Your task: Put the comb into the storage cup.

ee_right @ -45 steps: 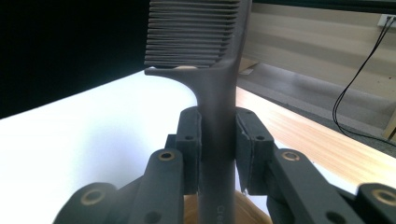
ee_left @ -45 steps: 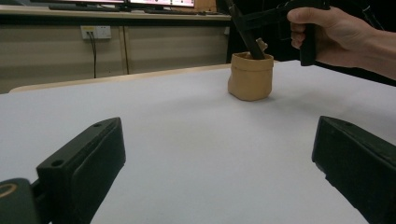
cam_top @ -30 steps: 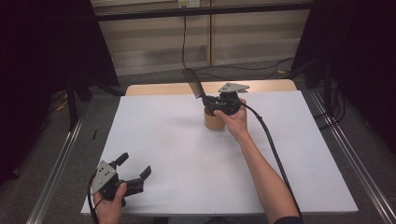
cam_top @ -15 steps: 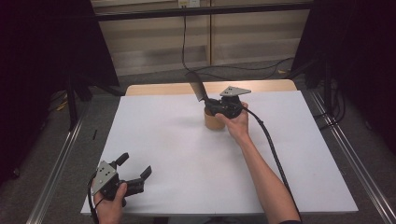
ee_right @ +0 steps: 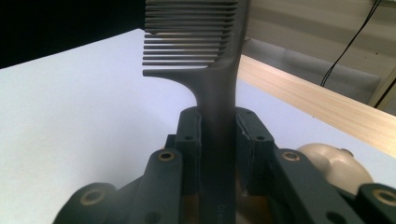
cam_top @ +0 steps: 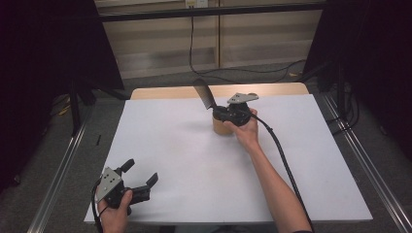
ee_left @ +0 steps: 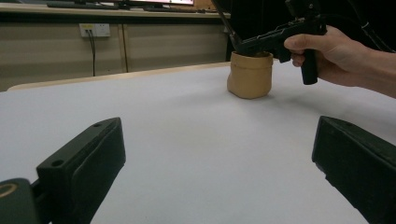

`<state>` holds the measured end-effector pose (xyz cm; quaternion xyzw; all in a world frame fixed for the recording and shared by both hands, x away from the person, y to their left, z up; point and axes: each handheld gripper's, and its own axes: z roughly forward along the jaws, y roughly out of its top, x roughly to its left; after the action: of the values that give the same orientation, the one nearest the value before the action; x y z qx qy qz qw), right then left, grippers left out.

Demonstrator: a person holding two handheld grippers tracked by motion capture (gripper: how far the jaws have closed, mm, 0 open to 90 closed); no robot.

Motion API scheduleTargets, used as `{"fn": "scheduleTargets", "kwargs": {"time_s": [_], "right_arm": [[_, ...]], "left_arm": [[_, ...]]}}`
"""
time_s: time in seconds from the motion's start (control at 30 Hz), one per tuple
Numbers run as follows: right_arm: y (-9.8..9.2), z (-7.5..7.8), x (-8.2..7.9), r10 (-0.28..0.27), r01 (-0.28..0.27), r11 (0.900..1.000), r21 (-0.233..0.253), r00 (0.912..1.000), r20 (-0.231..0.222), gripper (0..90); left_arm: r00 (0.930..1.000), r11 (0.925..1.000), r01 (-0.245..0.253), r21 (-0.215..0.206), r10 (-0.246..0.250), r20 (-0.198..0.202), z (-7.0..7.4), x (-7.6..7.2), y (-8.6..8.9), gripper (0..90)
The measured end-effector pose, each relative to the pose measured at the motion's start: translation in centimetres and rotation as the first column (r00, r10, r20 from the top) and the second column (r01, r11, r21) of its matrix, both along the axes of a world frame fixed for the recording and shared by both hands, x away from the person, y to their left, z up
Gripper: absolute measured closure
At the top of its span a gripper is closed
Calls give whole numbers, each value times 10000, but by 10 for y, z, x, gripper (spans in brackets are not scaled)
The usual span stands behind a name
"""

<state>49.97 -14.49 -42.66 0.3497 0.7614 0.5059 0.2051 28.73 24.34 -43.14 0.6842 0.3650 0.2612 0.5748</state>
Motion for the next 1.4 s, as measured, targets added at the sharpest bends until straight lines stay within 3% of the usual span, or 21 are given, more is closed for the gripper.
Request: {"fn": "scheduleTargets", "kwargs": {"time_s": [0.13,0.5,0.63,0.73,0.83,1.2,1.4], "right_arm": [[1,-1,0,44,-47,9995,-298,9999,-99,728],[1,-2,0,-40,20,9988,-486,9992,-409,703],[1,-1,-2,-77,60,9991,-410,9991,-419,686],[1,1,-4,-90,82,9997,-236,9994,-326,626],[2,3,-7,-161,153,9992,-364,9997,-204,605],[-1,20,-18,-243,234,9990,379,9994,234,466],[-5,27,-22,-420,407,9983,417,9987,306,382]], "left_arm": [[10000,10000,26,-10,-26,12,0,0,0,28],[10000,10000,-8,-34,8,21,1,-1,0,28],[10000,10000,35,1,-35,-5,0,0,0,28],[10000,10000,53,1,-53,-5,0,0,0,28],[10000,10000,23,-1,-23,-14,0,0,0,28],[10000,10000,10,-18,-10,-7,0,0,-1,28],[10000,10000,26,2,-26,-11,0,0,-1,28]]}}
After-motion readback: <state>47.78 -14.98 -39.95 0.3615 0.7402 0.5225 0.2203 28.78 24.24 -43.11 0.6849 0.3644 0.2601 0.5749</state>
